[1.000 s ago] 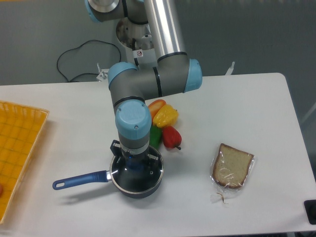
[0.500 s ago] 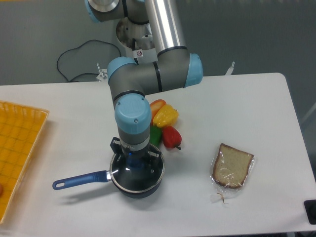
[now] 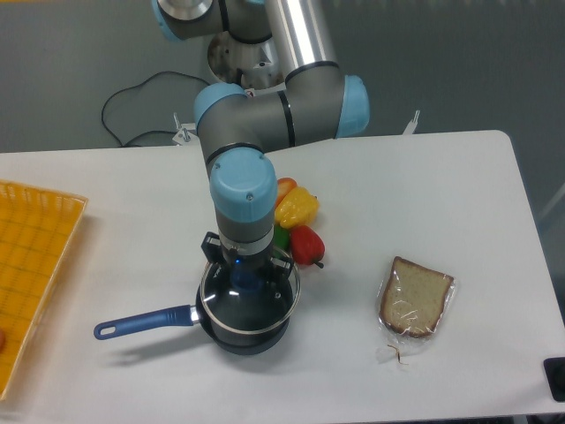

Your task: Open the lid

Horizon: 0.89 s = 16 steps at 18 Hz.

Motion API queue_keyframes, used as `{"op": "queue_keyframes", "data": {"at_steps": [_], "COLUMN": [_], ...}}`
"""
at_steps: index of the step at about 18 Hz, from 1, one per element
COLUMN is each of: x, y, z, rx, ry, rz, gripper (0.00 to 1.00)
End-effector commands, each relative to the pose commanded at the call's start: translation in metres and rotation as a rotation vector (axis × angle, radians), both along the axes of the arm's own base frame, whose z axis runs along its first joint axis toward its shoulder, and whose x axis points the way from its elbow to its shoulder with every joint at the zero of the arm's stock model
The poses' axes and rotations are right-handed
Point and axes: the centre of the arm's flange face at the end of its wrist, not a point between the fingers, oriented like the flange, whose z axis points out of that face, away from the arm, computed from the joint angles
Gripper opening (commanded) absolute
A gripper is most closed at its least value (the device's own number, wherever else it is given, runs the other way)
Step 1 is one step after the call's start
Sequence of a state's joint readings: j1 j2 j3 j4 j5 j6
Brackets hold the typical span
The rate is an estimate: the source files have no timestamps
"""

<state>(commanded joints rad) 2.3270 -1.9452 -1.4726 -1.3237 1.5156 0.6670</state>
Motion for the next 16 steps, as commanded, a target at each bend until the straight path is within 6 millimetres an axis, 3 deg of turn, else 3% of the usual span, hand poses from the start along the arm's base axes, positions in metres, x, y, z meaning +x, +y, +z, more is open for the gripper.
{"op": "queue_keyframes", "data": {"at_steps": [16], "x": [-0.051], "y": [-0.058], "z": [0.019], "rx": [-0.013], "ry": [-0.031], "rz": [-0.106], "gripper": [0.52]}}
